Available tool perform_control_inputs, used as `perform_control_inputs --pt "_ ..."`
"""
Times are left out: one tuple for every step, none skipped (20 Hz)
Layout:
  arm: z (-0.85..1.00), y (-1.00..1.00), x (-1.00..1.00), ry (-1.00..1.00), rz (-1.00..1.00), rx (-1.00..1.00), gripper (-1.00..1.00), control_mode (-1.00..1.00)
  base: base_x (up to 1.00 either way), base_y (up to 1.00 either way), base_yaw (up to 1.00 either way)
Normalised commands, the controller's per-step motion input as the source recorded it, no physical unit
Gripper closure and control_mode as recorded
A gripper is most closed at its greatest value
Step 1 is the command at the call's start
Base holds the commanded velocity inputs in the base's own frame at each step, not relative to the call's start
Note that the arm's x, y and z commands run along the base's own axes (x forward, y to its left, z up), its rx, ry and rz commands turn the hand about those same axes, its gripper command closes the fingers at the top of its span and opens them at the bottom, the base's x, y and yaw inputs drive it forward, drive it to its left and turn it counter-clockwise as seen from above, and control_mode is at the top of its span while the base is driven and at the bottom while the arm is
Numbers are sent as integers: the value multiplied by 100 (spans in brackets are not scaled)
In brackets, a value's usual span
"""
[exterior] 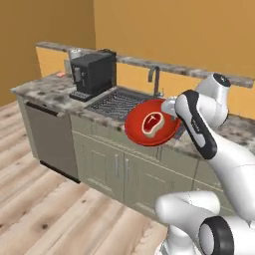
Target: Move the mug from next to the sink to the open cabinet. Then, move the bowl with the steak to the fridge to clear the area for faucet cleaning.
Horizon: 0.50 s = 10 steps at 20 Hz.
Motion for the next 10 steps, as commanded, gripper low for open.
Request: perform_control_inputs --pt "0 0 0 0 0 0 100 100 0 55 81" --pt "0 0 0 0 0 0 100 100 0 56 78" --pt "0 0 0 0 0 0 100 100 0 54 77" --pt "0 0 0 0 0 0 100 100 0 49 76" --pt "0 0 0 0 0 0 100 100 0 49 74" --pt "0 0 0 0 0 0 100 100 8 45 68" --pt "0 0 0 0 0 0 100 100 17 38 69" --pt "0 0 0 0 0 0 100 100 26 21 68" --pt "0 0 0 0 0 0 100 100 39 16 68" --pt "0 0 0 0 0 0 100 100 46 16 69"
